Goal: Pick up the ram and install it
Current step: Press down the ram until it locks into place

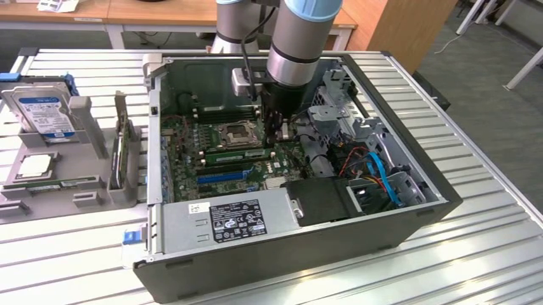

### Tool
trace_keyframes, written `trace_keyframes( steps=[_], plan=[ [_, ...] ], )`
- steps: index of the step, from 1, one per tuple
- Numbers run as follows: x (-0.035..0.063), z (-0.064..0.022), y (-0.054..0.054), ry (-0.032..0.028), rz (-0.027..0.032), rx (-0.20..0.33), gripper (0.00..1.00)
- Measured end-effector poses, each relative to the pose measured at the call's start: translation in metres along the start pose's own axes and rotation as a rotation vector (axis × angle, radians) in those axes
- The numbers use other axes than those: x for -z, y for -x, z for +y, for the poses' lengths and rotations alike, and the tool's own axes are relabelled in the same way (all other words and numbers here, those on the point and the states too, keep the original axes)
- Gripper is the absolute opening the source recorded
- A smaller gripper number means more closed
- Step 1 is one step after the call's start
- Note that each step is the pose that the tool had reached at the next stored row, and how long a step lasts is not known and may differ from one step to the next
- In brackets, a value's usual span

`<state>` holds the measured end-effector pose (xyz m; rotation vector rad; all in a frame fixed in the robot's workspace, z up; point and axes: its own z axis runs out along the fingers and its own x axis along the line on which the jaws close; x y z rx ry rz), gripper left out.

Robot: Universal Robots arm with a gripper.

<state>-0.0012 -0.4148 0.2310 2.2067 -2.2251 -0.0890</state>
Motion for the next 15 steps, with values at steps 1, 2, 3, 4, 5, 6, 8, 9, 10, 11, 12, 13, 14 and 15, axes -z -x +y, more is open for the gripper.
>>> trace_keyframes(
  steps=[1,2,3,4,5,6,8,9,10,11,12,13,14,15],
  plan=[
    [0.0,0.0,0.0,0.0,0.0,0.0,0.1],
    [0.0,0.0,0.0,0.0,-0.0001,0.0,0.1],
    [0.0,0.0,0.0,-0.0001,-0.0001,0.0,0.1],
    [0.0,0.0,0.0,0.0,-0.0001,0.0,0.1],
    [-0.0002,0.0,0.0,0.0,-0.0001,0.0,0.1],
    [-0.0007,-0.0001,0.0001,-0.0002,-0.0005,0.0,0.1],
    [-0.0013,-0.0001,0.0,0.0,0.0,0.0,0.1],
    [-0.0013,-0.0001,0.0,0.0,0.0,0.0,0.1],
    [-0.0013,-0.0001,0.0,0.0,0.0,0.0,0.1],
    [-0.0013,-0.0001,-0.0001,0.0,0.0001,0.0,0.1],
    [-0.0013,-0.0001,0.0,0.0,0.0,0.0,0.1],
    [-0.0015,-0.0001,0.0,0.0,-0.0001,0.0,0.1],
    [-0.0019,-0.0001,-0.0001,-0.0001,-0.0004,0.0,0.1],
    [-0.0021,-0.0001,-0.0002,-0.0001,-0.0002,0.0,0.1]
  ],
)
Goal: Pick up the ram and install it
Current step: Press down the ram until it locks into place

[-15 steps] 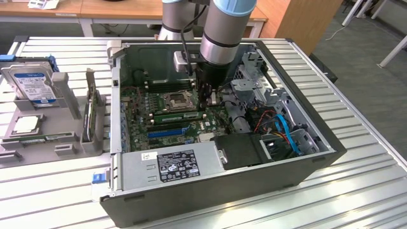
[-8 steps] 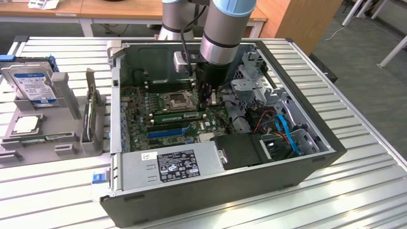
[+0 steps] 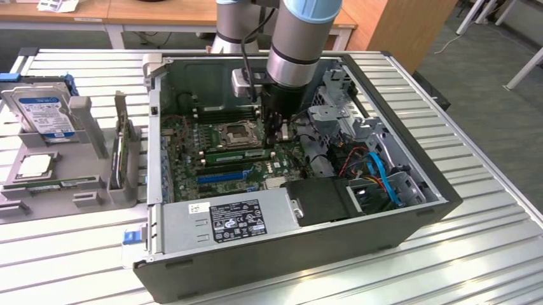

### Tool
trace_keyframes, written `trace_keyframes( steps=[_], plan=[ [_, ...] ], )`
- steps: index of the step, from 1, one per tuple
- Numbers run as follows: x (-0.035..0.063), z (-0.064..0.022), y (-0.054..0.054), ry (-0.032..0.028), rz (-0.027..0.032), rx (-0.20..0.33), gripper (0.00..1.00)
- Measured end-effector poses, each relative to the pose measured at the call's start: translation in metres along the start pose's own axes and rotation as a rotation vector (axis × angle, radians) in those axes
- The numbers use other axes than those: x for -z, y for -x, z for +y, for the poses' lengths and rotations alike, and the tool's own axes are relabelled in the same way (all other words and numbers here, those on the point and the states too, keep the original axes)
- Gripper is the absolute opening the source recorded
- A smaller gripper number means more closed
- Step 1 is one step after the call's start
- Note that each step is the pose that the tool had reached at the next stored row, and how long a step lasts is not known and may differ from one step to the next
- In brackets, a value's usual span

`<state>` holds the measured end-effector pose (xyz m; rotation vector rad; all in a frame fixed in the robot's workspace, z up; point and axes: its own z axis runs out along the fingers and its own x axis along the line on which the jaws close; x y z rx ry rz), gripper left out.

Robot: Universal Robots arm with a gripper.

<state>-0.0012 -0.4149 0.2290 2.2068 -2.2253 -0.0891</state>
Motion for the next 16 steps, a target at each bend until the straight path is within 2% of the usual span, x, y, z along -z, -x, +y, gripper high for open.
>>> trace_keyframes(
  steps=[16],
  plan=[
    [-0.0035,-0.0002,-0.0003,0.0001,-0.0002,0.0,0.1]
  ],
)
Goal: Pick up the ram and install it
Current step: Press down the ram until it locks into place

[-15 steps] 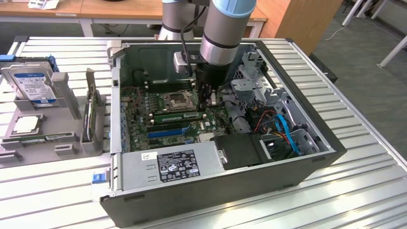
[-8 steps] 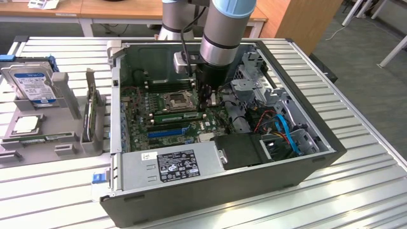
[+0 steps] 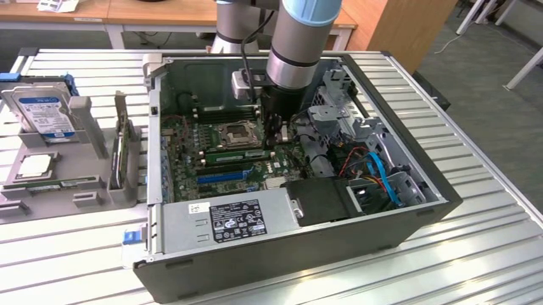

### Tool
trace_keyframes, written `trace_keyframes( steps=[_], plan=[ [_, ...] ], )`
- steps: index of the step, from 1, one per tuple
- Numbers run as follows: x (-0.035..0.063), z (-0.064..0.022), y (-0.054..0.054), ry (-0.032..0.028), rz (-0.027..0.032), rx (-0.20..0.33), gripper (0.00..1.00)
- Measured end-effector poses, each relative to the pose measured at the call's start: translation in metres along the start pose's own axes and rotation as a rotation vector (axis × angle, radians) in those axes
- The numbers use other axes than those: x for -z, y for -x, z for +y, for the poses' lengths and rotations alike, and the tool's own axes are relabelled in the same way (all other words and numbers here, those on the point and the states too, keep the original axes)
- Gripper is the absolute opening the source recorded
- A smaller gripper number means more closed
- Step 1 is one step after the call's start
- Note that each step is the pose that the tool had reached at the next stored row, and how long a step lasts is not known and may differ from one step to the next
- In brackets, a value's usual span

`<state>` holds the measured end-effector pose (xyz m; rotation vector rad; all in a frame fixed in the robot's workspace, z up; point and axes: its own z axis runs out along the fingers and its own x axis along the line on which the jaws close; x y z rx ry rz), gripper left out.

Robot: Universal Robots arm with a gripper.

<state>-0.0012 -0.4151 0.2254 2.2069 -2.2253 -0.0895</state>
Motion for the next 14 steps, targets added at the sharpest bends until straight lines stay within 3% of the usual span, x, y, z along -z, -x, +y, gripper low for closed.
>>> trace_keyframes(
  steps=[14],
  plan=[
    [0.0,0.0,0.0,0.0,0.0,0.0,0.1]
  ],
)
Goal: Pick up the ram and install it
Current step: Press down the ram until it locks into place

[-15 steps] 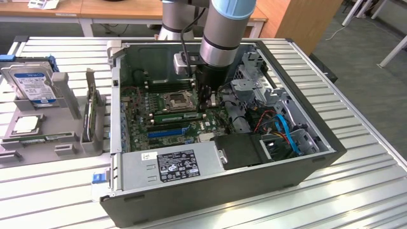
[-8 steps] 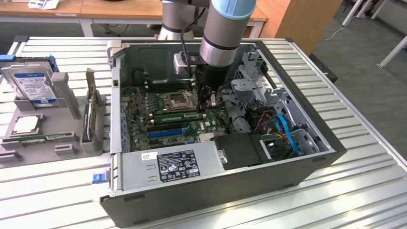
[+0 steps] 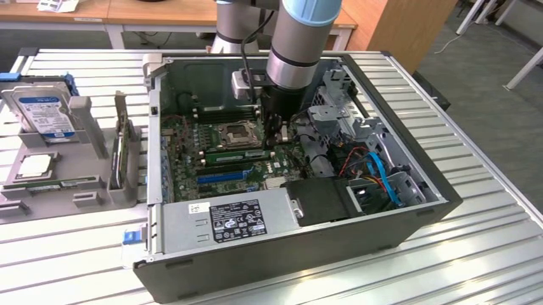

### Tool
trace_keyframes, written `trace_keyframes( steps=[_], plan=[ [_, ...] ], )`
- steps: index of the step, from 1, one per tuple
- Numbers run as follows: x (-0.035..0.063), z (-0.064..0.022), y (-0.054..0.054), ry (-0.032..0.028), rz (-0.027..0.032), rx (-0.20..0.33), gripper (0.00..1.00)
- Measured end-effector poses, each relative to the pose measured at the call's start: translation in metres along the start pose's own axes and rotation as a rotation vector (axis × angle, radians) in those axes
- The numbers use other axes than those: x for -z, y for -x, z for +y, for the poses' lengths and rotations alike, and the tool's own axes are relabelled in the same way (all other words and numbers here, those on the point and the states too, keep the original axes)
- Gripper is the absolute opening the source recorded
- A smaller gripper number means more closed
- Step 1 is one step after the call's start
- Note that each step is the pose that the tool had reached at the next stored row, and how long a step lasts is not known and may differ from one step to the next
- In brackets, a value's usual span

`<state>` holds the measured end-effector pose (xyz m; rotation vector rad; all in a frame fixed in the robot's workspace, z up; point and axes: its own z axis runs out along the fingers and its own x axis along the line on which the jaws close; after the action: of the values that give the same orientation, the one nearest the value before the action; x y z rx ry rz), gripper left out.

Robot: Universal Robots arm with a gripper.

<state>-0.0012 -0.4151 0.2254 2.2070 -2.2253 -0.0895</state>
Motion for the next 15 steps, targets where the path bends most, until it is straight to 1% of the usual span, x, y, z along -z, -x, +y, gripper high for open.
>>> trace_keyframes(
  steps=[15],
  plan=[
    [-0.0011,-0.0001,0.0,0.0,0.0,0.0,0.1]
  ],
)
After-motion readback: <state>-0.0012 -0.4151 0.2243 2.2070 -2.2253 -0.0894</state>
